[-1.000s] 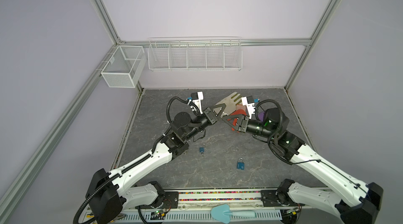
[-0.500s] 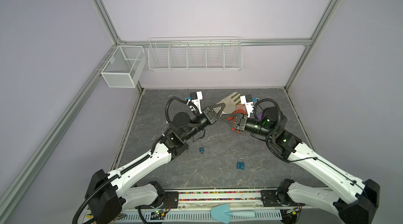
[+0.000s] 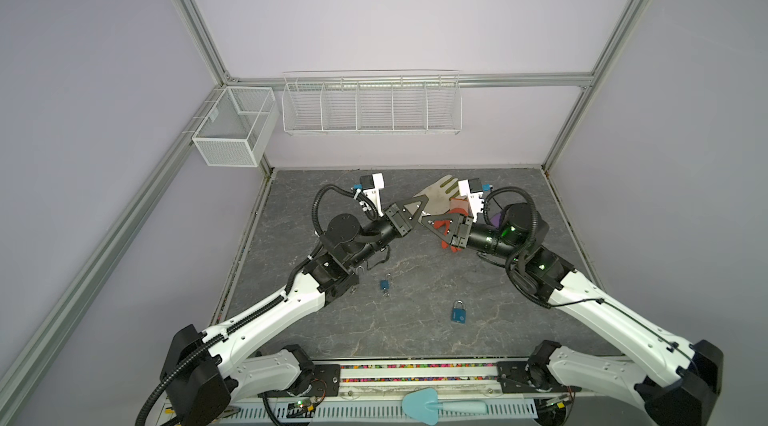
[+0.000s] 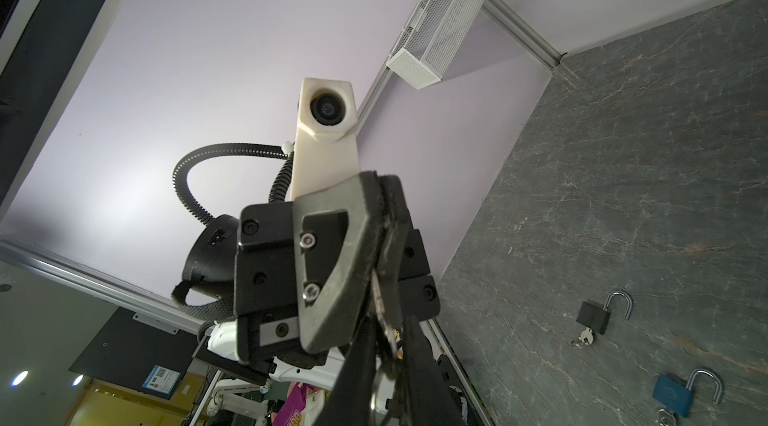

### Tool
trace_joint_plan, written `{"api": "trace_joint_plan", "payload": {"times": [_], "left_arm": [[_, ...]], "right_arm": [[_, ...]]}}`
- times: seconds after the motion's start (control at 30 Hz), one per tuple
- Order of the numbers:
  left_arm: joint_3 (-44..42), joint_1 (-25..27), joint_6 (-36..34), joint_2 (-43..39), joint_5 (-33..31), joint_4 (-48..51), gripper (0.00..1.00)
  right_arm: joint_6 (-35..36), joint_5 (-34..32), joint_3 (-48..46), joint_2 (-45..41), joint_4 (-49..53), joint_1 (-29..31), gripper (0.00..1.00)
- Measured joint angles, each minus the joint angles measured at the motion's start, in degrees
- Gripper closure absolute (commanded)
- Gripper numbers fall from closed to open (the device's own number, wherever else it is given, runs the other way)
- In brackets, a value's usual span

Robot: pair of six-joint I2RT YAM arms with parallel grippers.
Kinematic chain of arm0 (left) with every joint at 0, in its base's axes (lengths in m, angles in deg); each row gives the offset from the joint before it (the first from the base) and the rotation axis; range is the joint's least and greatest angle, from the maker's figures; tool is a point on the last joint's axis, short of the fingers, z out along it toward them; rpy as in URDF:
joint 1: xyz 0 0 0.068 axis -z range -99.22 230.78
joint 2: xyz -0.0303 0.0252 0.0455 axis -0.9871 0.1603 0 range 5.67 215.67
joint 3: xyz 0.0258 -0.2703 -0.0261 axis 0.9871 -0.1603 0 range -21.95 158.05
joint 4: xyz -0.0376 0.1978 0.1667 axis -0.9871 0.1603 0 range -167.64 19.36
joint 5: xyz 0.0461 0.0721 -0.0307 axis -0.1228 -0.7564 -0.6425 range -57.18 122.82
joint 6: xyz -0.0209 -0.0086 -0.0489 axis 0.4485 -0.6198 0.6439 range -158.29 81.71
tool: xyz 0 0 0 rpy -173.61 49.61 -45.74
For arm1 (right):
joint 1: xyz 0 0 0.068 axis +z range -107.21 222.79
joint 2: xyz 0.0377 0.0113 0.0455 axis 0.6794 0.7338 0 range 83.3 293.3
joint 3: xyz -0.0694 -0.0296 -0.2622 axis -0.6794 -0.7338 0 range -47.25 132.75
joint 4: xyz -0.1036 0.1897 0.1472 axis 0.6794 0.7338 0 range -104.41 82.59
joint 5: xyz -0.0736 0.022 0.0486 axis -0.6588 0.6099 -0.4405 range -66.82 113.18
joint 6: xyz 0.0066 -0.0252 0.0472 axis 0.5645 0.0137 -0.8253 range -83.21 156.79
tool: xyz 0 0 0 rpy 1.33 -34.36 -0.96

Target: Unlock with the key

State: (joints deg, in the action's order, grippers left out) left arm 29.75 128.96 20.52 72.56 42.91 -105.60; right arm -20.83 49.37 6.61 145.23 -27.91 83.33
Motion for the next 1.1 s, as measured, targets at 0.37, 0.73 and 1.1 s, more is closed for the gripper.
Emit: {"api": "trace_joint_plan", "payload": {"times": [0.37,0.73,1.1], "left_arm": [[0.00,0.00,-0.20,-0.04,-0.61,0.39,1.00],[0.00,-0.68,-3.76,-5.09,-5.20,11.52,0.45],[8.63,9.05,-8.72,5.53,-12.50,44.26,0.39]], "right_arm": [[0.26,0.55,0.00,0.00,-0.17,-0.04,0.94],[6.80,0.59,-0.37,-5.79,14.36,-3.85,0.94],[14.36,0.87,-10.23,-16.85,41.22,-16.52,0.94]]}}
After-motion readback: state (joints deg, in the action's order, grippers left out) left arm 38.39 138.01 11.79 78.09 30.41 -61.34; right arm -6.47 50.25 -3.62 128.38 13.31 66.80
